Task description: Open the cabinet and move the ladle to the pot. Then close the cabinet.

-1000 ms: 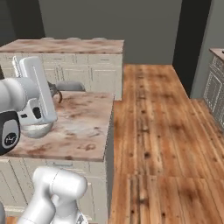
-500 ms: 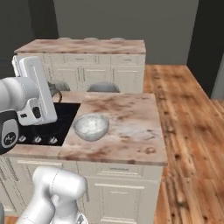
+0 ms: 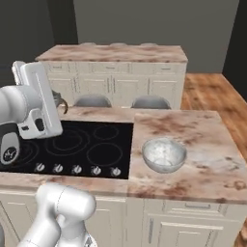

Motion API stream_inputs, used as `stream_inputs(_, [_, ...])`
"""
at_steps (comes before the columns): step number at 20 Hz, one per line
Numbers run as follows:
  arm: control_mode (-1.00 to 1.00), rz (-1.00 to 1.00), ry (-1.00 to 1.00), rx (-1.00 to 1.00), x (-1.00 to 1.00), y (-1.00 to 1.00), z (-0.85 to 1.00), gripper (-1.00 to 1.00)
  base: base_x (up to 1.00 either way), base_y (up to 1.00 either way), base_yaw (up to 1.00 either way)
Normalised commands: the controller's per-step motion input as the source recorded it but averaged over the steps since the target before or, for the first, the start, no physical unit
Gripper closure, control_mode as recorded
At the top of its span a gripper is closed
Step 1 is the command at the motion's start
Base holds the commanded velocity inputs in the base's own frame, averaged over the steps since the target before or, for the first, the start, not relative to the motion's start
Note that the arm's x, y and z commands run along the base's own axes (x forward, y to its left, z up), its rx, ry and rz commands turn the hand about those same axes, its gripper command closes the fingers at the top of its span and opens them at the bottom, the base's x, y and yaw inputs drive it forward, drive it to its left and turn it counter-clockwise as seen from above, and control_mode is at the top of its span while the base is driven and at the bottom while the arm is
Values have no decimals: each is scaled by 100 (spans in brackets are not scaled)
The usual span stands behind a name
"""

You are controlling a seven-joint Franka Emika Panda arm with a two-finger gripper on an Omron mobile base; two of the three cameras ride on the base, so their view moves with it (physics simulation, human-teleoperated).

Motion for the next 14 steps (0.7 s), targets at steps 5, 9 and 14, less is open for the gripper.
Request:
stream_inputs(5, [100, 0, 0, 0, 0, 0, 0, 100, 74, 100, 0])
stream_inputs(9, [100, 0, 0, 0, 0, 0, 0, 100, 45, 100, 0])
stream_inputs(14, [100, 0, 0, 0, 0, 0, 0, 100, -60, 100, 8])
